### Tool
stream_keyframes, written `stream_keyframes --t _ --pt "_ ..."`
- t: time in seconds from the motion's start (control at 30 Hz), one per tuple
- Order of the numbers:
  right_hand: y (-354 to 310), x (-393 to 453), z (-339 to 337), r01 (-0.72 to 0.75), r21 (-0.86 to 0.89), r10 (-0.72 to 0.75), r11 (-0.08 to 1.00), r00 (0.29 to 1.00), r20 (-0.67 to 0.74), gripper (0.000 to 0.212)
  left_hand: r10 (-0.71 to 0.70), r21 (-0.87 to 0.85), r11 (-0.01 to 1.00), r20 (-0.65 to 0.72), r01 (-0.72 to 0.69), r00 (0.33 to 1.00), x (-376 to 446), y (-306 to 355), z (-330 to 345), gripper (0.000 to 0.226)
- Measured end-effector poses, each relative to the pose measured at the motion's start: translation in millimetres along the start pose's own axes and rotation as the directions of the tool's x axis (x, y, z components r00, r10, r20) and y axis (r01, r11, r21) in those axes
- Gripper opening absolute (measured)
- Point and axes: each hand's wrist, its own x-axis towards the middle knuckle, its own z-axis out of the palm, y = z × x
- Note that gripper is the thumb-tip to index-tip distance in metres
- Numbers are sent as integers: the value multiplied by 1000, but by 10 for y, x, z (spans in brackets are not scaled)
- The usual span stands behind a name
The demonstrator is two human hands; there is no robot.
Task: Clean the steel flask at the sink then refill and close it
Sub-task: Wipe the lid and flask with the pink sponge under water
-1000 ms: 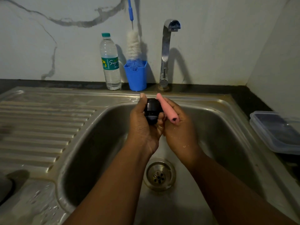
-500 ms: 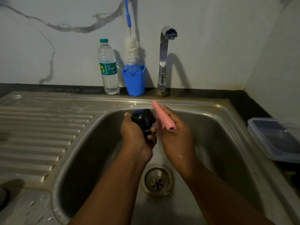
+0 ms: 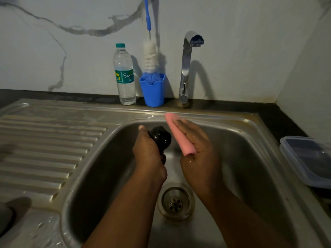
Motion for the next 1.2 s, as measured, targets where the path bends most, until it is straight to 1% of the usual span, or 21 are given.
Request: stream_keyframes --t 0.07,0.1,0.13,0.2,0.23,0.3,0.33,0.4,0.47,0.57,0.67,0.7,0.77,0.83,0.9,0.93,0.97,1.03,1.07,1.13,1.2 --pt "-68 -14 44 55 29 -58 998 991 117 57 -66 -61 996 52 69 996 -13 9 -10 39" --pt "-75 -28 59 33 18 -35 999 986 166 59 -90 -88 992 67 95 994 -16 12 -10 41" --pt "-52 -35 51 -8 -10 10 1000 983 185 59 -106 -100 989 67 113 992 -10 9 -12 44" --pt "25 -25 1 -81 -53 88 995 986 140 60 -103 -101 989 26 106 994 10 5 0 47" --pt "57 -12 -21 -90 -54 95 994 990 99 62 -88 -88 992 -10 87 996 10 10 7 47" --pt "56 7 -32 -47 -17 47 999 998 50 61 -63 -67 996 -49 60 997 9 19 6 48" --pt "22 8 -14 -8 9 7 1000 998 63 59 -73 -72 995 -32 70 997 17 14 -1 51" --pt "-32 -17 43 32 40 -37 999 988 148 58 -128 -103 986 25 130 991 9 19 -20 56" --pt "-15 -31 61 4 26 -9 1000 979 202 58 -164 -126 977 69 172 984 10 19 -24 58" --pt "53 -22 34 -53 4 52 999 987 155 58 -165 -100 981 46 169 985 49 -10 4 60" --pt "48 -18 19 -95 16 93 995 992 91 57 -174 -75 982 10 174 985 64 -31 36 71" --pt "24 -15 17 -98 19 96 995 993 71 56 -189 -82 978 20 190 982 78 -35 27 74" --pt "-23 -13 18 -29 52 27 998 999 34 58 -228 -121 964 89 238 970 102 -28 1 77" --pt "-54 -17 38 18 73 -22 997 998 55 59 -269 -165 940 185 299 945 95 -1 -29 67" --pt "-47 -35 68 -42 63 36 997 994 102 56 -280 -224 913 262 340 924 36 43 -47 44" --pt "-29 -43 73 -69 46 65 997 993 98 55 -281 -241 904 289 353 915 21 53 -56 35" --pt "-15 -42 70 -83 32 81 996 994 80 56 -277 -237 904 310 356 910 7 59 -59 31" --pt "-18 -16 31 -161 70 158 984 986 47 61 -262 -154 933 332 326 906 3 33 -51 32" --pt "-48 6 -4 -223 120 220 967 975 35 62 -258 -65 953 333 295 907 -8 14 -35 30" --pt "-55 43 -51 -327 185 333 927 943 -3 55 -265 153 962 332 226 905 -59 -14 -7 26" --pt "-9 69 -62 -419 243 443 875 895 -51 47 -278 320 932 334 170 901 -116 -20 7 29"
